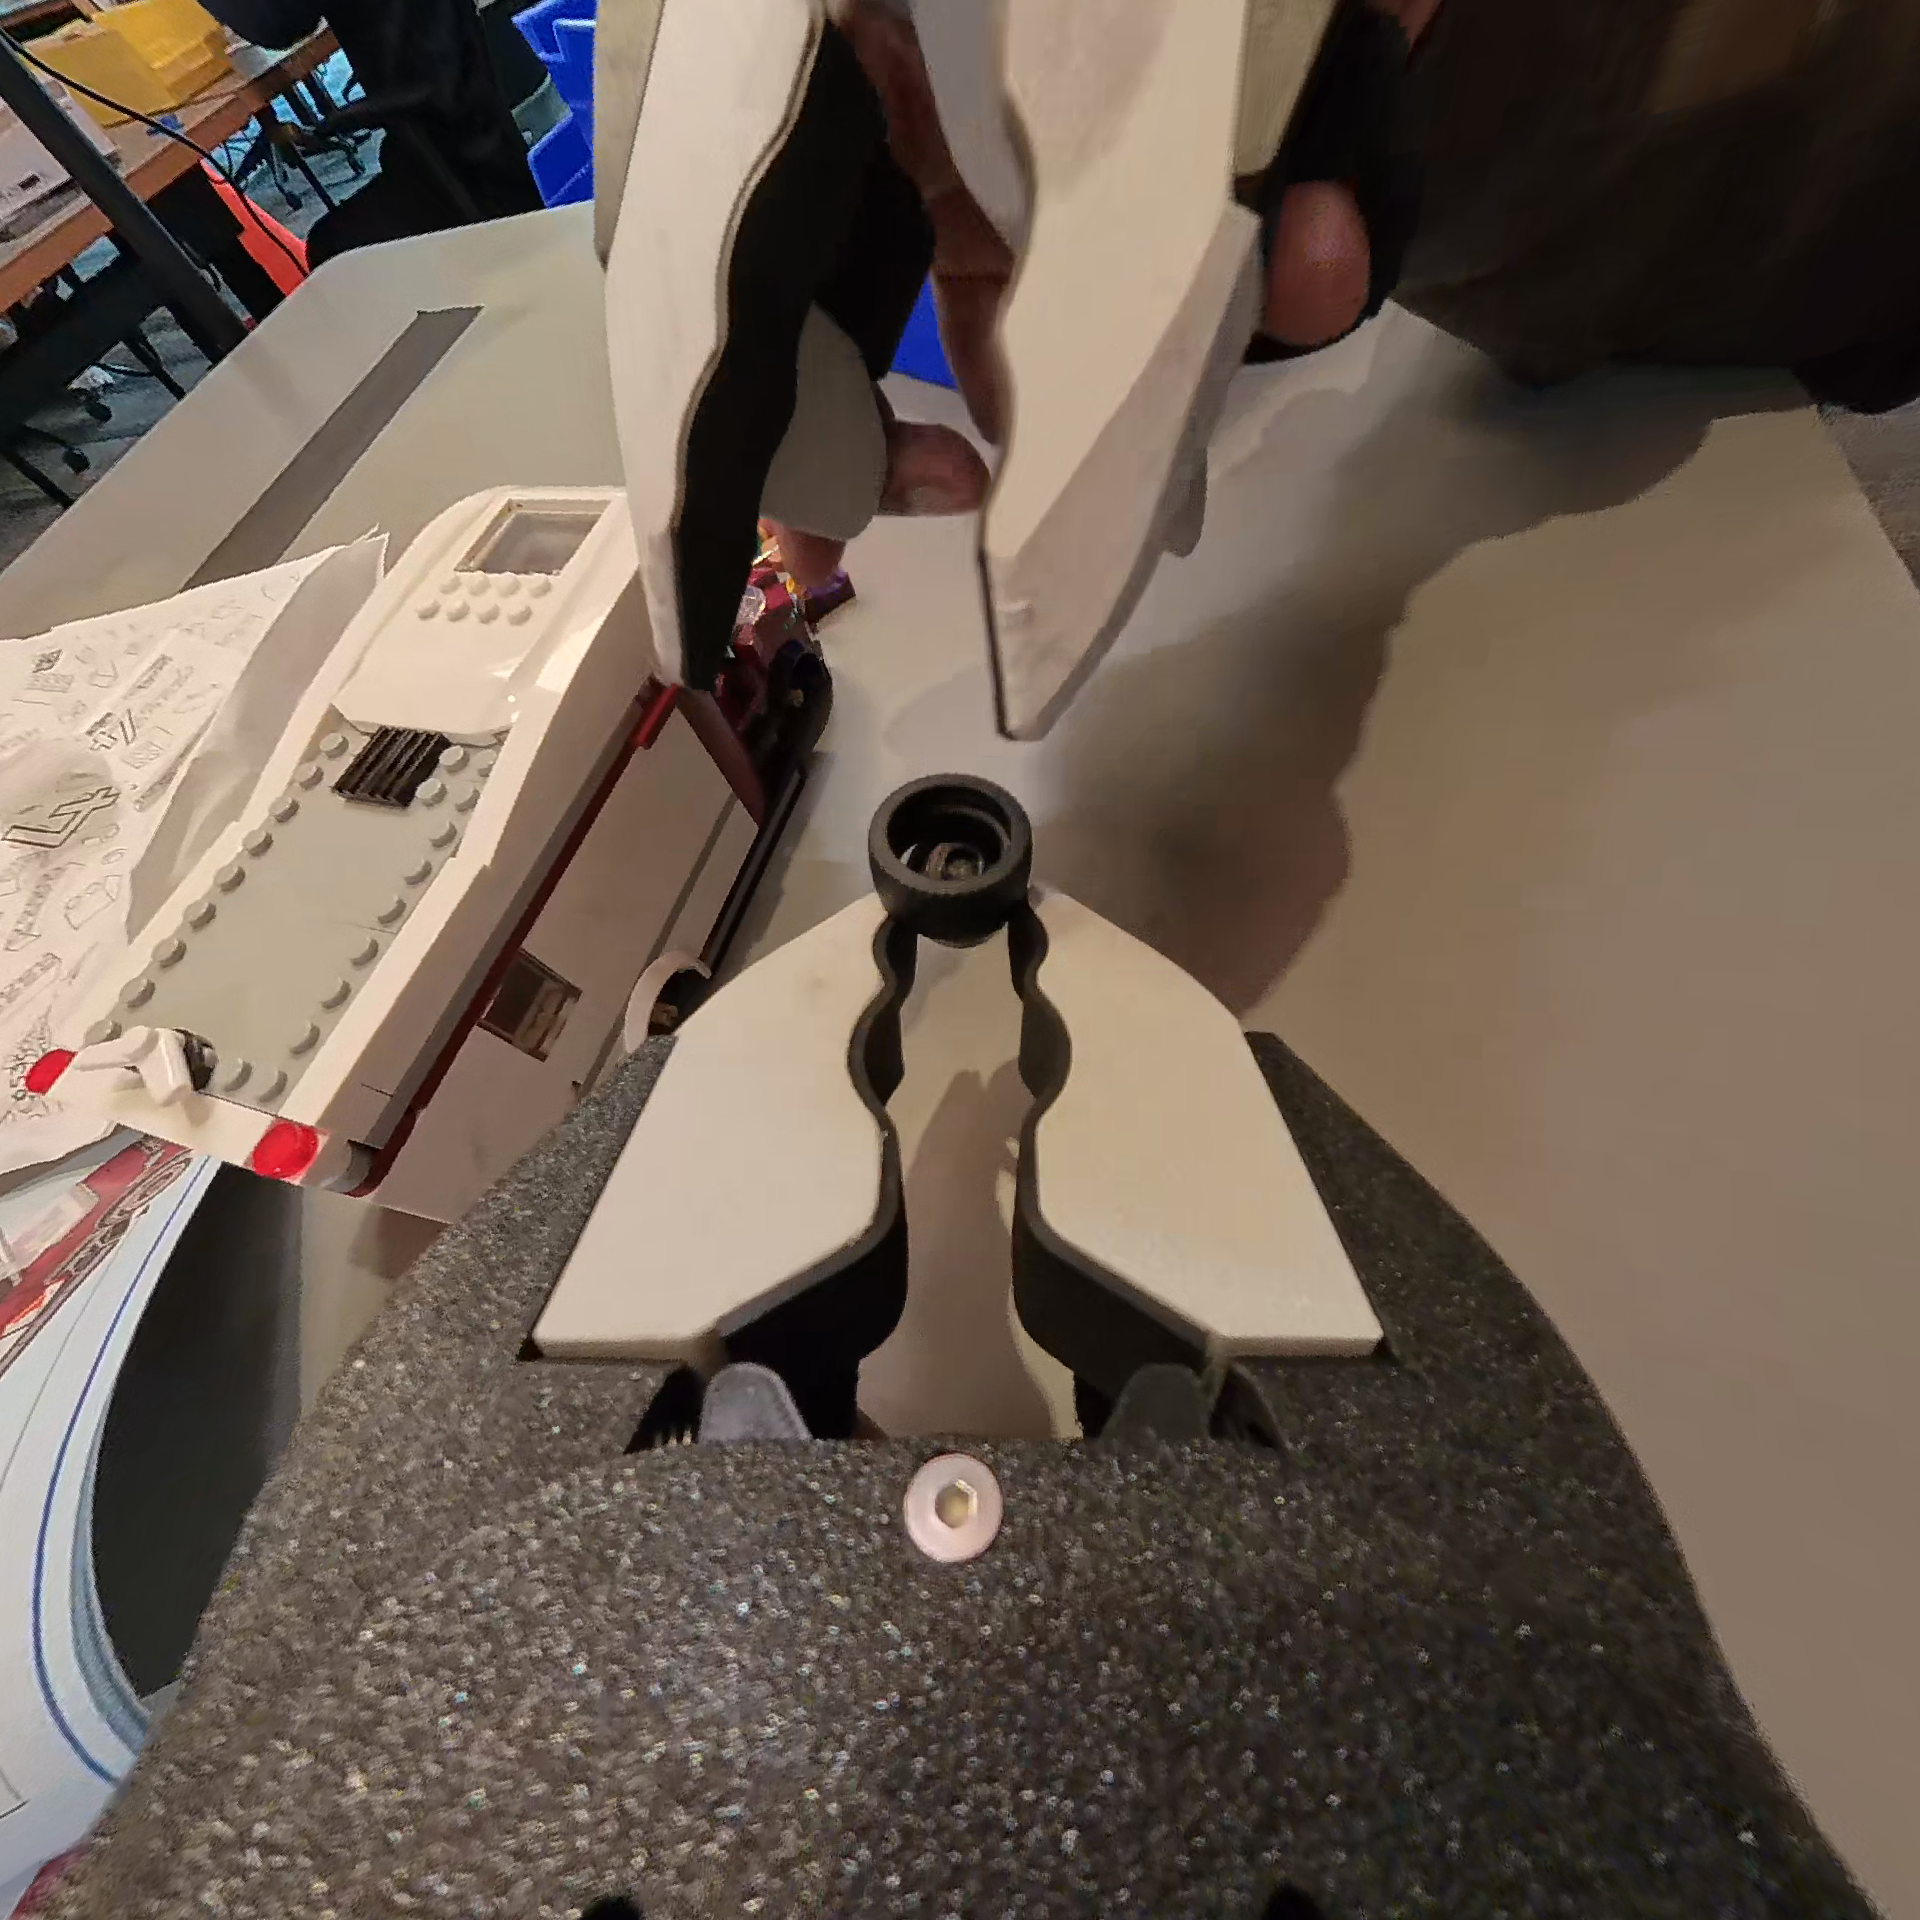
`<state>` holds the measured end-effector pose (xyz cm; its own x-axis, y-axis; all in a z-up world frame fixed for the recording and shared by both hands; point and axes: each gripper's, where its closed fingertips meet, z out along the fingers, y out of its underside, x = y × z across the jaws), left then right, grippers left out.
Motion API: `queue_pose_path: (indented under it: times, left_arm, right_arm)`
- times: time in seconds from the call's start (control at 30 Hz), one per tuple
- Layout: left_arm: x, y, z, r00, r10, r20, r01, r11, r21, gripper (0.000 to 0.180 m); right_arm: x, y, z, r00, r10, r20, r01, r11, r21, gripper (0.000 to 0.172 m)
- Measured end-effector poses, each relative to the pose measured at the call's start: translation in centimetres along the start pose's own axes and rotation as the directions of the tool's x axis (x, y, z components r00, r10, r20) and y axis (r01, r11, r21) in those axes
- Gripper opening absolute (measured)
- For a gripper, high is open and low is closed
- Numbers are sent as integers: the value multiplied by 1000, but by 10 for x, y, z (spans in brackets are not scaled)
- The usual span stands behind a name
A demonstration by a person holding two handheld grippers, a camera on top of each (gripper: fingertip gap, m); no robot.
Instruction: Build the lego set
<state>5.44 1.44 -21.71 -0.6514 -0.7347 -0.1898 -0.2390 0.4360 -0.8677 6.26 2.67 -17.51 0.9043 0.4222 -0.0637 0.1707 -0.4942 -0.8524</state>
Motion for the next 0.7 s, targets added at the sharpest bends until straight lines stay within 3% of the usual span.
queue_pose_path:
  times: [0.1, 0.23, 0.3, 0.37, 0.43, 0.47, 0.7]
  left_arm:
    - [-2, 4, -4, 1000, 1, -17, -2, 1000, -24, 18]
    - [-10, 7, -10, 1000, -20, -11, 19, 999, -36, 18]
    - [-7, 8, -11, 999, -17, -33, 16, 999, -41, 18]
    - [2, 4, -13, 996, -15, -88, 12, 999, -32, 18]
    - [6, 1, -15, 994, -15, -111, 12, 1000, -27, 18]
    - [7, 0, -15, 993, -13, -113, 10, 1000, -27, 18]
    - [14, -3, -15, 982, -77, -170, 76, 997, -14, 18]
  right_arm:
    - [-4, 2, -2, 971, -237, -32, 238, 971, 16, 49]
    - [0, 11, 5, 835, -526, -161, 526, 849, -43, 48]
    - [3, 13, 11, 708, -665, -237, 662, 742, -102, 54]
    - [0, 16, 16, 529, -798, -289, 794, 585, -164, 59]
    - [-5, 16, 20, 357, -874, -329, 876, 436, -208, 62]
    - [-7, 15, 23, 318, -886, -339, 890, 402, -217, 63]
    - [-13, 13, 33, 277, -883, -380, 905, 372, -205, 66]
